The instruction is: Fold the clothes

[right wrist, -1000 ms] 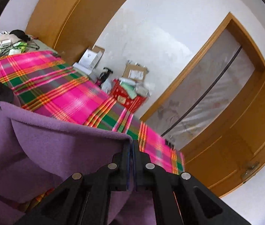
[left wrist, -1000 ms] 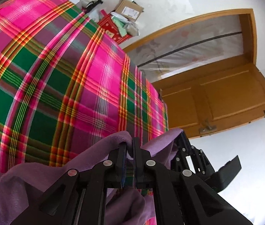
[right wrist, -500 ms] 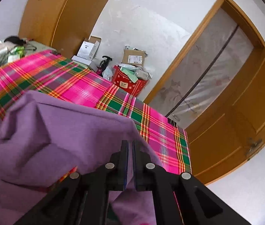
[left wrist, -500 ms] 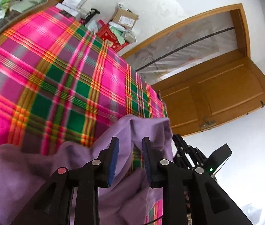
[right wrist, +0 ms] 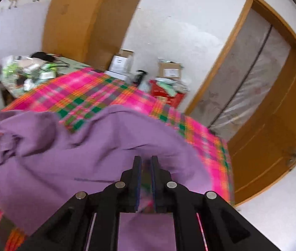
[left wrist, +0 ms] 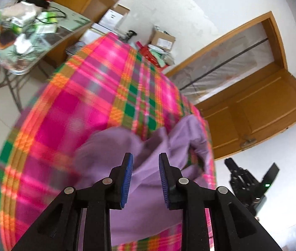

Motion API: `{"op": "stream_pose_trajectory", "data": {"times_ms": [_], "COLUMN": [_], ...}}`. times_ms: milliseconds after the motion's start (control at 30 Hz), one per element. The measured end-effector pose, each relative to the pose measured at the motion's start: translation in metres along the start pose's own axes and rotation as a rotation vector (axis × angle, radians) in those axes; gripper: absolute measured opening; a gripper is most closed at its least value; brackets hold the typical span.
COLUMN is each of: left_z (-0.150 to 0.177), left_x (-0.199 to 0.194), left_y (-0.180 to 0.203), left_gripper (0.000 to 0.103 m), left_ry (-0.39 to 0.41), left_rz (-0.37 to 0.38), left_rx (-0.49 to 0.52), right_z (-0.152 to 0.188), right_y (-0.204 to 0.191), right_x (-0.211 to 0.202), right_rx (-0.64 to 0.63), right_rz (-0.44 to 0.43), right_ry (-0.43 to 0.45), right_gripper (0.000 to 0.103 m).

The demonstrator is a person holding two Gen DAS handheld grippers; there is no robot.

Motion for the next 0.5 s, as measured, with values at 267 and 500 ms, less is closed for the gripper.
{"op": "stream_pose_trajectory", "data": {"times_ms": [267, 500], "left_z": [0.055, 0.082], "left_x": [-0.014, -0.007], "left_y": [-0.03, -0.025], "left_gripper": [0.027, 0.037], "left_ry": [-0.01, 0.01], "left_rz": [-0.104, -0.183], "left_rx": [0.152, 0.325], "right_z": [0.028, 0.083], "right_y": [-0.075, -0.058], "right_x": [-0.007, -0.015], "right_rx": [-0.007, 0.215], "right_rz": [-0.172, -0.188], "right_ry": [-0.002, -0.026], "right_gripper": [0.012, 0.025]}}
Point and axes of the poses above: each gripper's, at about its wrist camera, not at the fingertips, and x roughly the way its jaws point, y to its right, z to its underside, the point moved 8 cm from there along x, roughly the way its jaws point, and after that the axes turned 9 degrees about -z, right-handed, at the moved point
